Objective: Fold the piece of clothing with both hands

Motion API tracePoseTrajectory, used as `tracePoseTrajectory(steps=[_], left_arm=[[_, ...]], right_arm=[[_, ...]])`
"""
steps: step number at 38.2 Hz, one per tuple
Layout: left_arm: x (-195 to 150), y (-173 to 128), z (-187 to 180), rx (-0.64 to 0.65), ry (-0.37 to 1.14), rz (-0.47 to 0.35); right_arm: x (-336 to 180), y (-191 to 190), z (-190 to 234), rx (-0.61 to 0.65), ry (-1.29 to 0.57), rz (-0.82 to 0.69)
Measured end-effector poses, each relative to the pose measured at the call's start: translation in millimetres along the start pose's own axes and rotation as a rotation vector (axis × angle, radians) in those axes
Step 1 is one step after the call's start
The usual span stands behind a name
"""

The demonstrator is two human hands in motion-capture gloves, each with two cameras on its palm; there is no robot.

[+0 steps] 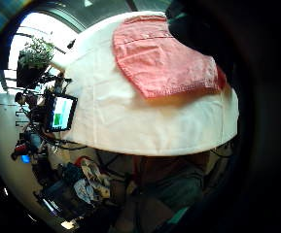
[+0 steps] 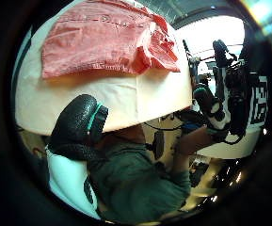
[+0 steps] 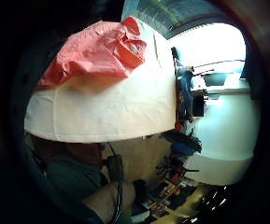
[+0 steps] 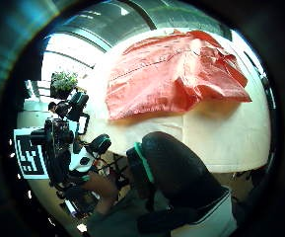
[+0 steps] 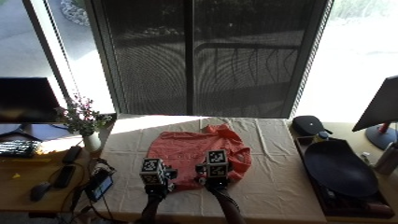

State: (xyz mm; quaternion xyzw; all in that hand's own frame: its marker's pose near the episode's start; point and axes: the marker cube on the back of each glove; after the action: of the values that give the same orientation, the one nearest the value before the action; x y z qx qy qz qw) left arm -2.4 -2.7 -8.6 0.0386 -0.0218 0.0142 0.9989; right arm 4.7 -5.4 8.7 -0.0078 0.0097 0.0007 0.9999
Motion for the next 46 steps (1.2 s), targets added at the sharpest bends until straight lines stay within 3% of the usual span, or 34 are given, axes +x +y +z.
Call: tracePoseTrajectory(steps=[4,10,16,21,26,37,42,46], left_arm=[[5,8,7,-0.070,0.036,0.003],[6,-4,24,-0.120,0.018,0.014],[4,-30,70,-0.254,-0.022,0.029],[2,-49,105,-0.293,-0.042,0.038],[11,-41,91,-0.252,-0.044,0.062],[13,-39,107,-0.224,0.016,0.058],[8,-51,102,-0.040,-0.107,0.063],[3,-66,112,0.092,-0.162,0.069]], right_arm=[[8,-4,3,-0.007,0.010,0.015],[42,-31,35,-0.043,0.034,0.081],[69,-49,72,-0.148,0.045,0.088],[82,-64,103,-0.183,0.082,0.083],[82,-52,93,-0.148,0.110,0.072],[77,-70,116,-0.016,0.064,0.044],[77,-74,123,0.059,0.069,0.064],[76,-91,121,0.284,0.060,0.049]])
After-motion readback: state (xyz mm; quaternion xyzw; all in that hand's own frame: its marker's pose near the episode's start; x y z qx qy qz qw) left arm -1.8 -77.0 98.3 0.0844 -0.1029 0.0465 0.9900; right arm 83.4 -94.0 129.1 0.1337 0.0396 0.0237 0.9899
